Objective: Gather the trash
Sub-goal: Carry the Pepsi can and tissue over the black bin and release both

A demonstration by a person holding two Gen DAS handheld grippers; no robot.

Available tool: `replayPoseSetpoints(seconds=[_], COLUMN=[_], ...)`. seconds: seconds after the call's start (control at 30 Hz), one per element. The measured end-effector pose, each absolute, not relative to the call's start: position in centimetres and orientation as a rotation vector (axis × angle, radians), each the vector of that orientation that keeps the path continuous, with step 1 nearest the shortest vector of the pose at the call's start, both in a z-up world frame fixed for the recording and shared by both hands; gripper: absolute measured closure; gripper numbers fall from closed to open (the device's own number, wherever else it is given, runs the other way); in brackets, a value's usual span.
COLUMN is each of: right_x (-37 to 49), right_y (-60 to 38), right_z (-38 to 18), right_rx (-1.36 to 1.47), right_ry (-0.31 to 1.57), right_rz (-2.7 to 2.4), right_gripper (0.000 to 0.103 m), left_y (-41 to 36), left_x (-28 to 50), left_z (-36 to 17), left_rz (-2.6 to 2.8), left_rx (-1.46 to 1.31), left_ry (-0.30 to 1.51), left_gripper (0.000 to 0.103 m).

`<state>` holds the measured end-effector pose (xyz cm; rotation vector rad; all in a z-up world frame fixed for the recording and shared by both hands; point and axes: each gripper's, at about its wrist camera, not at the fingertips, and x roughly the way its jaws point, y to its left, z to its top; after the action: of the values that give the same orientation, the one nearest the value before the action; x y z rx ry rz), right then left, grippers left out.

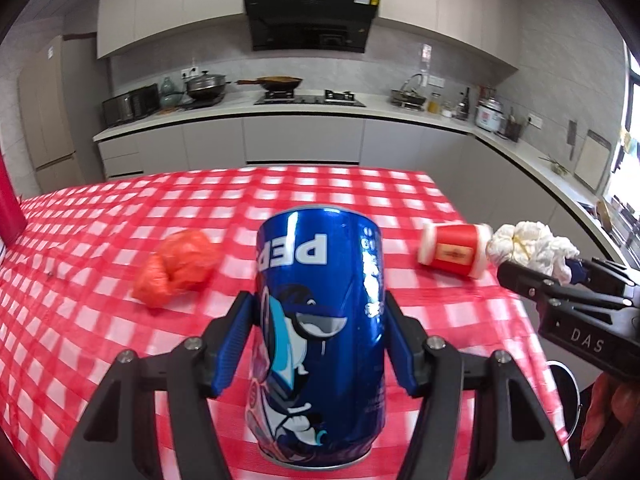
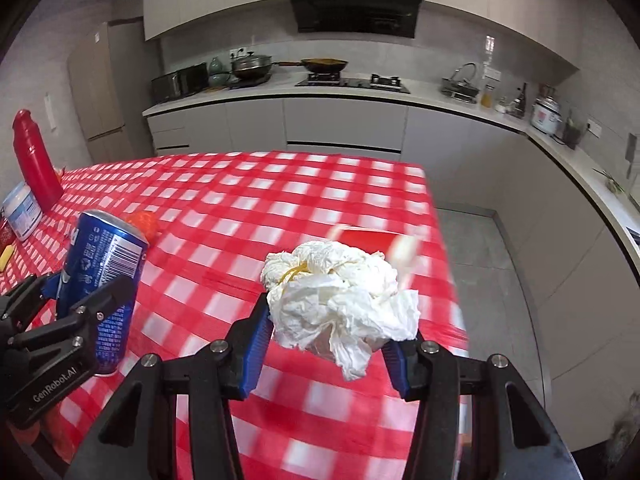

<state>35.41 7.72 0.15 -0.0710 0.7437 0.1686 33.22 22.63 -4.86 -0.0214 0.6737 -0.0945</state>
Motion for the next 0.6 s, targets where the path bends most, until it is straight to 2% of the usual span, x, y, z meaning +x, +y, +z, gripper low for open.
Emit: replayPoseSetpoints(seconds=[0.33,0.6], right_x=[32.8,30.1], right_y=[-1.6,-12.7], right_z=[0.5,-1.4], right_rx=[-0.019,0.042], right_ry=[0.735,0.777], right_rz=[0.102,-0.024], right_gripper=[0.050,0.050], left_y=[14.1,4.6], left_x=[32.0,30.8], left_z=[-4.7,-5.6], left_rz=[-0.174,-0.296], left_rx=[0.014,0.041], left_ry=[0.677,0.697], left_gripper=[0.040,0.040])
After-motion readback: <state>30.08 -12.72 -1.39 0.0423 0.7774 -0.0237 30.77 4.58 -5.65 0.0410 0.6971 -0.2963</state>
